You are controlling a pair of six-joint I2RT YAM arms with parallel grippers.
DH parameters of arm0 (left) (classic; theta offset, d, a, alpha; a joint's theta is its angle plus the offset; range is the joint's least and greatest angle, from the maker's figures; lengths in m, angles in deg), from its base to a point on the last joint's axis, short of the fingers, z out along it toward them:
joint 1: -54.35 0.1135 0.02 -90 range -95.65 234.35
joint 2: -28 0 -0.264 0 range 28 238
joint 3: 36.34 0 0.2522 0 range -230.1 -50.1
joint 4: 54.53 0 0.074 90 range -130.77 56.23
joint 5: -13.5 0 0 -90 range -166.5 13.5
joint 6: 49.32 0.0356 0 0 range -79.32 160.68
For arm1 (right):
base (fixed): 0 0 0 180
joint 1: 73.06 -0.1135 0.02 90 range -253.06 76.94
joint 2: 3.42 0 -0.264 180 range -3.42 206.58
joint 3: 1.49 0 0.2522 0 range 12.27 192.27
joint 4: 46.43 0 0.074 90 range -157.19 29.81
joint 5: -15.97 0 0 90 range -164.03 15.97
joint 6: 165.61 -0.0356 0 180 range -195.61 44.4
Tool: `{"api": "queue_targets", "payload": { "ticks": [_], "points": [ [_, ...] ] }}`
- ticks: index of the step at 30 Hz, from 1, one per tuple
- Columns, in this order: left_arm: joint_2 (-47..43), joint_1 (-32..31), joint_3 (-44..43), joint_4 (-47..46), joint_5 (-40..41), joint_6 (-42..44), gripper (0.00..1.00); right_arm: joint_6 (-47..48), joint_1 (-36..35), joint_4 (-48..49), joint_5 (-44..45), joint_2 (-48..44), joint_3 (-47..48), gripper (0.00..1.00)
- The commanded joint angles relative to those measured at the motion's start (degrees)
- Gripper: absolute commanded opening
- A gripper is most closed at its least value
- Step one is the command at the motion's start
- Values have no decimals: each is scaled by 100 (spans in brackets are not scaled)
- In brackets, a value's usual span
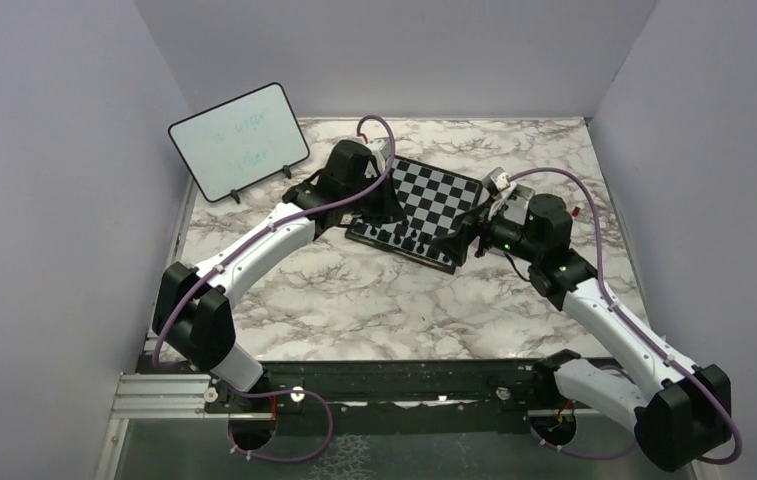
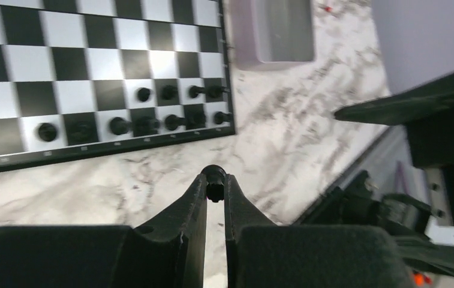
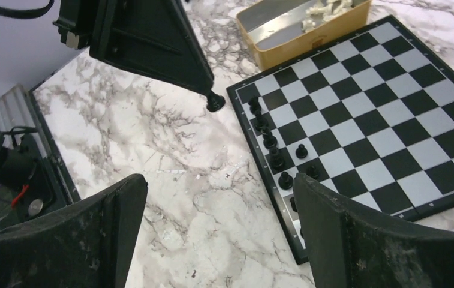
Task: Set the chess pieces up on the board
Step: Place the chess piece on the chessboard.
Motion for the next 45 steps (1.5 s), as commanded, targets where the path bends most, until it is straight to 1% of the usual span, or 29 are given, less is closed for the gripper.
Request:
{"api": "queue_targets", "payload": {
  "ticks": [1,6,10,15,20,24,29,33,41,45],
  "points": [
    [-201,16,-32,463,1684,558,10,-397,-12,-241,646,-138,58,100],
    [-158,20,99,377,2669,789,10,-530,-12,-550,910,-116,136,100],
    [-68,18,282,201,3214,860,10,-829,-15,-638,1308,-142,111,100],
    [155,61,450,41,3651,880,10,-574,-14,-1022,1443,-153,185,100],
    [356,77,716,-286,3702,756,10,-617,-8,-1537,2151,-214,285,100],
    [471,83,1007,-698,3680,734,10,-749,-11,-1819,2472,-227,407,100],
    [730,121,987,-922,3633,768,10,-648,-11,-1927,2281,-204,540,100],
    [929,133,875,-909,3644,807,10,-630,-14,-1888,2145,-194,575,100],
    [1196,258,858,-975,3487,840,10,-489,-11,-2094,2163,-131,636,100],
    [1318,305,785,-974,3436,794,11,-496,-13,-2050,2133,-112,622,100]
  ]
}}
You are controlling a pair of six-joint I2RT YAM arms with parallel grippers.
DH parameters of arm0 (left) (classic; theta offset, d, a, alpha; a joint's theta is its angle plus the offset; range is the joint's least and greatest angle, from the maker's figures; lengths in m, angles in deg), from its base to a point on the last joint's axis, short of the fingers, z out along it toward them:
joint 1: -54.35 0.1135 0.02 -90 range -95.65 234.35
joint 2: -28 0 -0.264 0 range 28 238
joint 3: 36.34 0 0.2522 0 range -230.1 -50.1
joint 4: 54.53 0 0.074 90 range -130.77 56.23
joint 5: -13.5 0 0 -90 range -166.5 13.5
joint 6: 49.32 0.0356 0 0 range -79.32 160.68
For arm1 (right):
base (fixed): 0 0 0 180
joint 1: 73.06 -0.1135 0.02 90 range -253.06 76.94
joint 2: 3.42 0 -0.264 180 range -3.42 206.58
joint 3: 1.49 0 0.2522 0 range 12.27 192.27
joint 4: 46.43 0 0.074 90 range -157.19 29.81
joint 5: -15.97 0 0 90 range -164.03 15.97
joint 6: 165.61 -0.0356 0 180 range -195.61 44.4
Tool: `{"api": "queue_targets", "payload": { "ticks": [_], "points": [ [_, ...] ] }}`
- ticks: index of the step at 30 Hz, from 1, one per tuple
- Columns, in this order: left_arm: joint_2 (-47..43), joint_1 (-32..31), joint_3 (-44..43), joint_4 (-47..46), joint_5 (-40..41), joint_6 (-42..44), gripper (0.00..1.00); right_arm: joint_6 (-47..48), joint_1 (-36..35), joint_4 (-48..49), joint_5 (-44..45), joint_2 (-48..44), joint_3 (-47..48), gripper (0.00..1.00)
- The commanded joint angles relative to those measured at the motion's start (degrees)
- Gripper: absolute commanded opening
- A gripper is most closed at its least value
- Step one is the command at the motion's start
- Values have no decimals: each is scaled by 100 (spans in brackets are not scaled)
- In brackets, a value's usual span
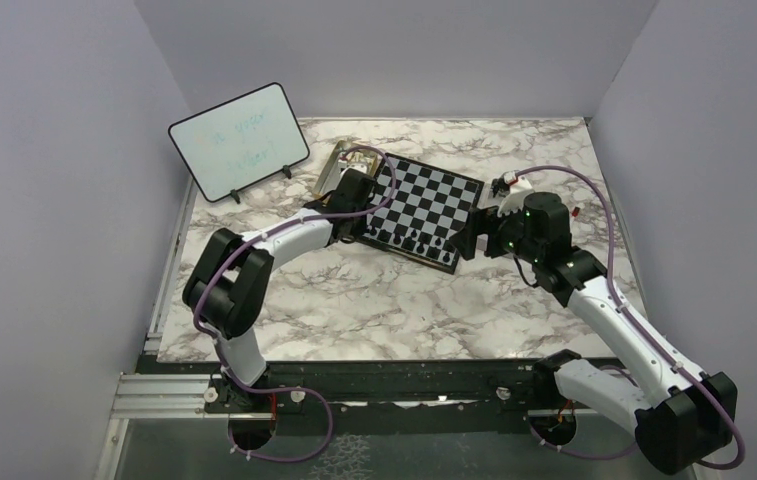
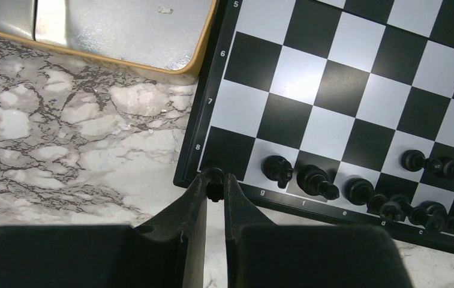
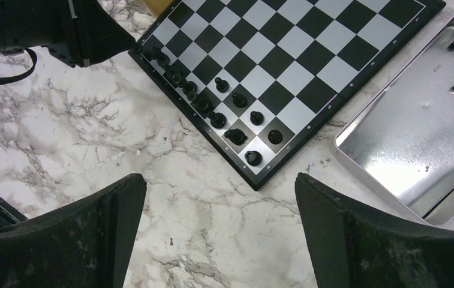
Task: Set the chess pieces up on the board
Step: Place the chess piece on the chessboard.
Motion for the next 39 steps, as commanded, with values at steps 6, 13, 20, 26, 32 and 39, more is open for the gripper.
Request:
{"api": "queue_targets", "payload": {
  "ticks": [6,13,20,26,32,39],
  "points": [
    [305,86,-308,-188,-266,-49,11,12,-11,-9,-249,124,127,100],
    [528,87,-516,-11,-254,-90,12,52,-12,26,-196,153,116,100],
    [566,87,-542,124,-230,-124,15,80,-13,29,-184,143,72,100],
    [597,87,-654,311,-247,-113,17,80,-11,74,-181,186,45,100],
    [685,85,-865,517,-281,-38,21,134,-12,65,-208,225,80,100],
    [670,82,-1069,707,-383,60,38,107,-11,31,-250,263,62,100]
  ]
}}
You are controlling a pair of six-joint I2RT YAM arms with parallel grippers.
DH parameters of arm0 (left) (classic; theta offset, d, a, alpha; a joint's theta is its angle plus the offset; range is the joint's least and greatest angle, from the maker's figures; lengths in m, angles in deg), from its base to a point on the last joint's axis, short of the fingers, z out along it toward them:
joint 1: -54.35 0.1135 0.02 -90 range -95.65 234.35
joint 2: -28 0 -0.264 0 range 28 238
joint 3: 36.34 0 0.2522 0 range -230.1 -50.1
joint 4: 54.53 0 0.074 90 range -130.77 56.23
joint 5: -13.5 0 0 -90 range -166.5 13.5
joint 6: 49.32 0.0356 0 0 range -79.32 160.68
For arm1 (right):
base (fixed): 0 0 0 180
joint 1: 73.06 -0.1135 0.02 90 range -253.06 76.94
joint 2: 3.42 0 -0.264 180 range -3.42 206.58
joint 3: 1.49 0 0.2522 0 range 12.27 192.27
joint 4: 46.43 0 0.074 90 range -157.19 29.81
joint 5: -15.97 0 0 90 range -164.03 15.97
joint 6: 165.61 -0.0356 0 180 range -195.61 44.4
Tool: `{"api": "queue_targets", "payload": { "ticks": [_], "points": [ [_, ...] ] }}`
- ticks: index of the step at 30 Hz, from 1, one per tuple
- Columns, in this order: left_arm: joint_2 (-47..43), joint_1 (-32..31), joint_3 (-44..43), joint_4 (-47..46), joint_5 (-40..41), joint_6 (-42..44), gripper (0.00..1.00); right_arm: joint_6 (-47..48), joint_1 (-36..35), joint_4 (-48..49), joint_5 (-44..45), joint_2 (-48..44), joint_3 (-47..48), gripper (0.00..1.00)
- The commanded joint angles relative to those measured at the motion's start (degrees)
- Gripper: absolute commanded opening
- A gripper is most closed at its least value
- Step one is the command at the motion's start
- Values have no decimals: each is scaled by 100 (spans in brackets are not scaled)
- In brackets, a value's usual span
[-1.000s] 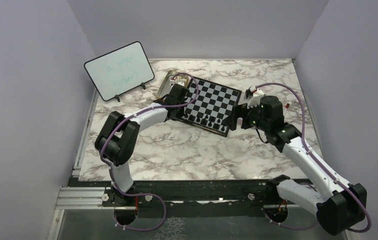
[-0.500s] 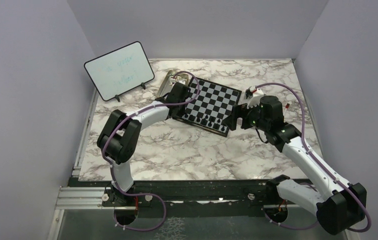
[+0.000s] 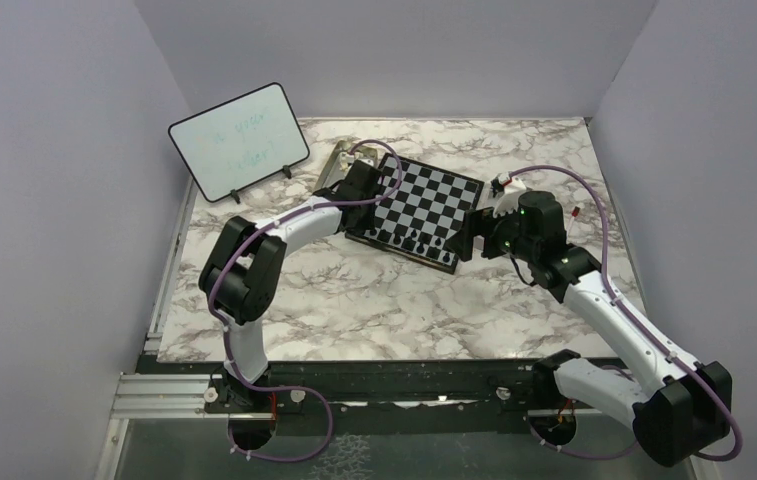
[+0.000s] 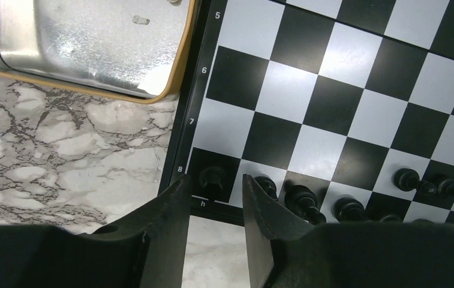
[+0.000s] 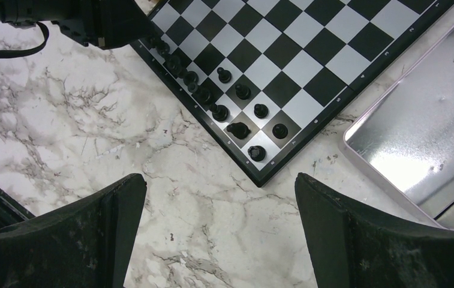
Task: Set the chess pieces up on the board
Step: Place the chess piece on the chessboard, then pick up the chess piece from the storage box.
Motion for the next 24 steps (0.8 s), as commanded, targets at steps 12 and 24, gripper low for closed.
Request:
{"api": "queue_targets", "payload": {
  "ticks": [12,24],
  "points": [
    [-772,23,-650,544,-278,284,45,-115,-14,-84,398,50,269,100],
    [-2080,17,-359,577,-1059,465,99,-397,-11,-252,1700,49,374,100]
  ]
}}
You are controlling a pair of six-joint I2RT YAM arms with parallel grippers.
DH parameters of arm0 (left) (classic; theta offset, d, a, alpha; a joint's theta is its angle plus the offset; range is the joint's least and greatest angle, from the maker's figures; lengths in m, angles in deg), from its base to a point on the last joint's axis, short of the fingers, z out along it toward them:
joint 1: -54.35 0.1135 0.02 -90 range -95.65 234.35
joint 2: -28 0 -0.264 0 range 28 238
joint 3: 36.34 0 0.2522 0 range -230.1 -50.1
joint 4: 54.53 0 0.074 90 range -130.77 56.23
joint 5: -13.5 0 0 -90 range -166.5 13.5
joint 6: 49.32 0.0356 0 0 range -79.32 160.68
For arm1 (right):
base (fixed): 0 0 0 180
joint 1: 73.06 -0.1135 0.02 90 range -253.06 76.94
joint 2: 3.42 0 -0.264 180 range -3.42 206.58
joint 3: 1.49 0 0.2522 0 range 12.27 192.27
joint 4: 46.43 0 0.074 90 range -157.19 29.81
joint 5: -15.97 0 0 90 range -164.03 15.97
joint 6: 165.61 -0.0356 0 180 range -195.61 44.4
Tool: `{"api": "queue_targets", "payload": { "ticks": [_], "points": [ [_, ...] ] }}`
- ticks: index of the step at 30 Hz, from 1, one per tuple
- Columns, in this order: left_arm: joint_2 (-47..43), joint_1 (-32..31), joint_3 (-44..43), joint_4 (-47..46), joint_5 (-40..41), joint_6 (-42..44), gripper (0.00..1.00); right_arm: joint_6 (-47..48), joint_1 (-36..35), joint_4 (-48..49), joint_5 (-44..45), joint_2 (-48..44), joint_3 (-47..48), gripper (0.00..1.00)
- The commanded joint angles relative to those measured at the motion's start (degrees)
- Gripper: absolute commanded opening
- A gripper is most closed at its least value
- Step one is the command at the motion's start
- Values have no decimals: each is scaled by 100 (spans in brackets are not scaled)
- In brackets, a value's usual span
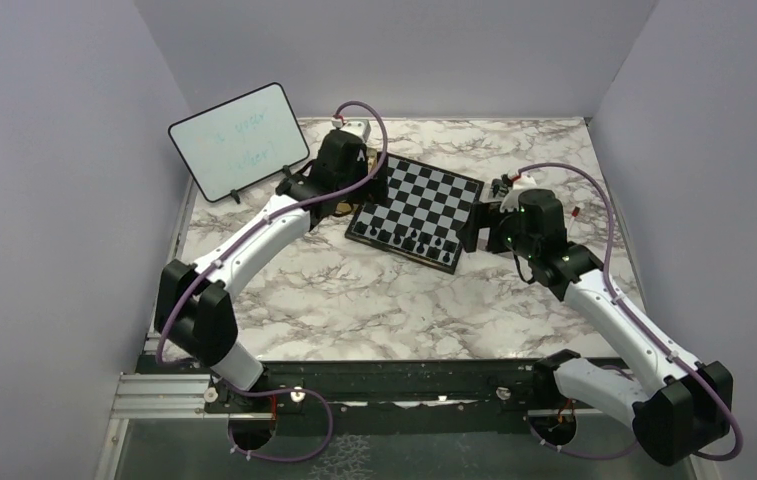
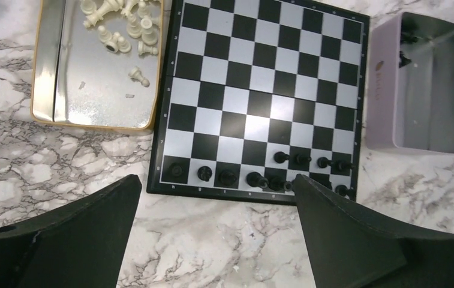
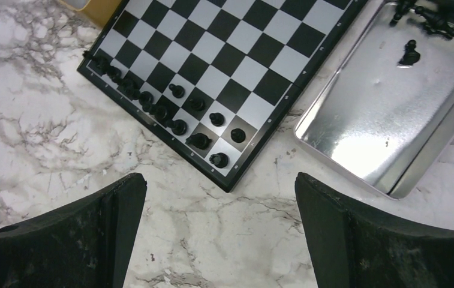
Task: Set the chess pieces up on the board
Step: Pick up the chess piece from the storage box.
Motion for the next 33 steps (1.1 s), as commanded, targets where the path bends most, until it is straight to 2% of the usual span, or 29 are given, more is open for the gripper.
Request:
{"api": "queue_targets", "payload": {
  "ticks": [1,7,9,12,17,21,24,27,33],
  "points": [
    [-634,23,223,35,-537,256,99,-150,-13,-113,896,58,272,100],
    [-1445,21,877,33,-845,572,99,149,5,135,1725,422,350,100],
    [-1669,24,1033,86,-759,626,99,314,1,339,1979,550,334,95],
    [-2125,28,1447,-96,-614,528,99,454,106,698,2299,734,250,82],
    [-2824,17,2212,-674,-1094,581,99,575,480,1259,2016,1341,280,65],
    [-2869,-96,2523,-893,-1771,710,99,634,818,1493,1789,2068,509,53],
    [-2962,-175,2757,-920,-1669,937,98,708,1102,1503,1559,2496,741,42],
    [-3134,-296,2853,-894,-1281,1096,96,745,1415,1495,1319,2879,934,40],
    [-3192,-358,2894,-867,-1282,1152,94,827,1662,1495,1146,3524,1288,39]
  ]
}}
